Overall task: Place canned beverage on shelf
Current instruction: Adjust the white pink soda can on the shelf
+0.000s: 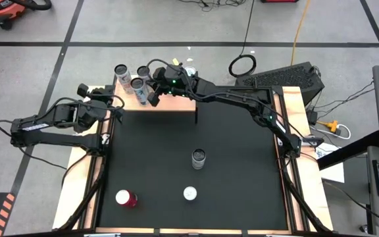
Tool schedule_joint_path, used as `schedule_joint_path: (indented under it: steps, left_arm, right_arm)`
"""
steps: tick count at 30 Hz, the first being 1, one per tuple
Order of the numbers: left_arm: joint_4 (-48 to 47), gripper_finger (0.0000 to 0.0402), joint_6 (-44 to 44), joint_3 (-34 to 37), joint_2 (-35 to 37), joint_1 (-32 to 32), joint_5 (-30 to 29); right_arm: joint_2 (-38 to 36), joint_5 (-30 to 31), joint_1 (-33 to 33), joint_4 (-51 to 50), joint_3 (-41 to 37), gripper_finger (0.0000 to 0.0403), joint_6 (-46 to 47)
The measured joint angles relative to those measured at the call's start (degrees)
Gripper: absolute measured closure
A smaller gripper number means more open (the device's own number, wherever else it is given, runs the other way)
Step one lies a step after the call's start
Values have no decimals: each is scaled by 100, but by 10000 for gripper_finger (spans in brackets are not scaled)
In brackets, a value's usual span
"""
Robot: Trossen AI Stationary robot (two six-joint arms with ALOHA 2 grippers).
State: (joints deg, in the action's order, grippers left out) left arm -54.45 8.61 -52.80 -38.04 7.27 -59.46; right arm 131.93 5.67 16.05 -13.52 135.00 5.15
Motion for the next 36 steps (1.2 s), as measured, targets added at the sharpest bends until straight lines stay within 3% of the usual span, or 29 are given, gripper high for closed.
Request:
schedule_joint_path:
  steps: [25, 30, 36]
  left_arm:
    - [-8, 401, -47, 0, -2, 0, 0]
    - [-12, 402, -45, 0, -2, 0, 0]
    - [-20, 401, -45, 0, -2, 0, 0]
  right_arm:
    - [300, -428, -119, 741, 4, 403, 395]
    - [293, -6, -133, 471, 7, 403, 412]
    - [292, 29, -123, 513, 7, 403, 356]
